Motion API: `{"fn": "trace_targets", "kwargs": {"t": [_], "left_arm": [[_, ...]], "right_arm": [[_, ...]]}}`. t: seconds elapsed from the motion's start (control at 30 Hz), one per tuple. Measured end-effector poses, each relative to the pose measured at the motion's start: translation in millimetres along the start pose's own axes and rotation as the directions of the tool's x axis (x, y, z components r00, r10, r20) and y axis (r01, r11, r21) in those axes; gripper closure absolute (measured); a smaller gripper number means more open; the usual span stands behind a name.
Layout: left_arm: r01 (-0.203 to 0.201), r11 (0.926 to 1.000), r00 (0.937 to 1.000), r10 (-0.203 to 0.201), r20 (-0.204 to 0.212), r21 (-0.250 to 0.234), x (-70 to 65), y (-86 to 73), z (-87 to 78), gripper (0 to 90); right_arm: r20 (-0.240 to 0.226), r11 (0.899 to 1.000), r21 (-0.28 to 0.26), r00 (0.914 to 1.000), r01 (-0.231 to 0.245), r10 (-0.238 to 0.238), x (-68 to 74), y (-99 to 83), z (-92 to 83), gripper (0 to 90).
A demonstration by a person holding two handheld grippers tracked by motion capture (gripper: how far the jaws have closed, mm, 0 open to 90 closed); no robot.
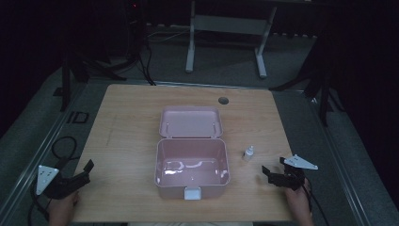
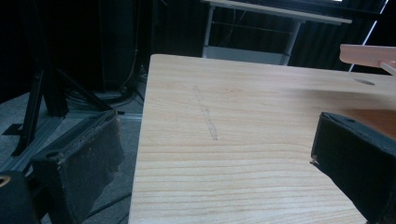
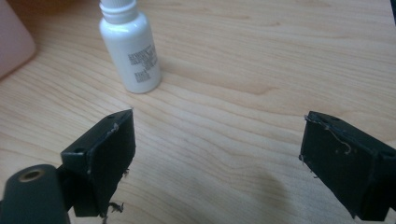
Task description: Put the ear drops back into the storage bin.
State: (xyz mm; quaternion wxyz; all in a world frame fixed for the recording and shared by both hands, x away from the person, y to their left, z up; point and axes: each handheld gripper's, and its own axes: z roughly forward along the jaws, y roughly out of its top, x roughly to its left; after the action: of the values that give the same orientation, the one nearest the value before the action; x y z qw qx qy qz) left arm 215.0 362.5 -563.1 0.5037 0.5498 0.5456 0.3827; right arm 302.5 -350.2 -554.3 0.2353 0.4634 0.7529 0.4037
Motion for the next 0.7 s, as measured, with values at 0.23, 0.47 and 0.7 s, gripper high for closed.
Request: {"fn": "trace_targets", "kwargs": {"t": [0.23, 0.47, 0.7], "left_arm": [[0.0, 1.0, 1.0, 0.0, 0.0, 0.0, -0.1, 0.0, 0.1, 2.4], [-0.002, 1.0, 1.0, 0.002, 0.0, 0.001, -0.2, 0.0, 0.2, 2.4], [-0.004, 1.0, 1.0, 0.004, 0.001, 0.002, -0.4, 0.0, 0.6, 2.4]], "right_arm": [[0.097, 0.998, 0.008, 0.9933, -0.063, 0.062, 1.9, 0.2, -1.4, 9.9], [0.047, 0.998, 0.03, 0.9978, -0.049, 0.047, -1.2, 1.4, -2.1, 9.9], [0.054, 0.982, 0.188, 0.9981, 0.019, -0.029, 1.9, 9.6, -5.4, 9.9]]}}
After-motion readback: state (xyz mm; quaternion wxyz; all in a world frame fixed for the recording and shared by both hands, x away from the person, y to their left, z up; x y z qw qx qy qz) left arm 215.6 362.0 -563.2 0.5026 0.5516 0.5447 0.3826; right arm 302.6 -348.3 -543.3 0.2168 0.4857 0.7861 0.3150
